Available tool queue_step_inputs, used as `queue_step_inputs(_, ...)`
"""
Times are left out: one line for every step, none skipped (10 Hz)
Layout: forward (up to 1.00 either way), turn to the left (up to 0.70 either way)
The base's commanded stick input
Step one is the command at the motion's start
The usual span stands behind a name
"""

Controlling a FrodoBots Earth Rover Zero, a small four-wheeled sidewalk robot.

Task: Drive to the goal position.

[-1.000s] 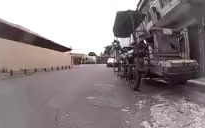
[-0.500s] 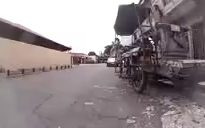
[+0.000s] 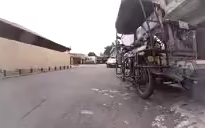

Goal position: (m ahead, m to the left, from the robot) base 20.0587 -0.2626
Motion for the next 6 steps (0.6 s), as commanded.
queue_step_inputs(0.5,0.01)
queue_step_inputs(0.5,0.01)
queue_step_inputs(0.5,0.01)
queue_step_inputs(0.5,0.01)
queue_step_inputs(0.5,0.01)
queue_step_inputs(0.5,0.01)
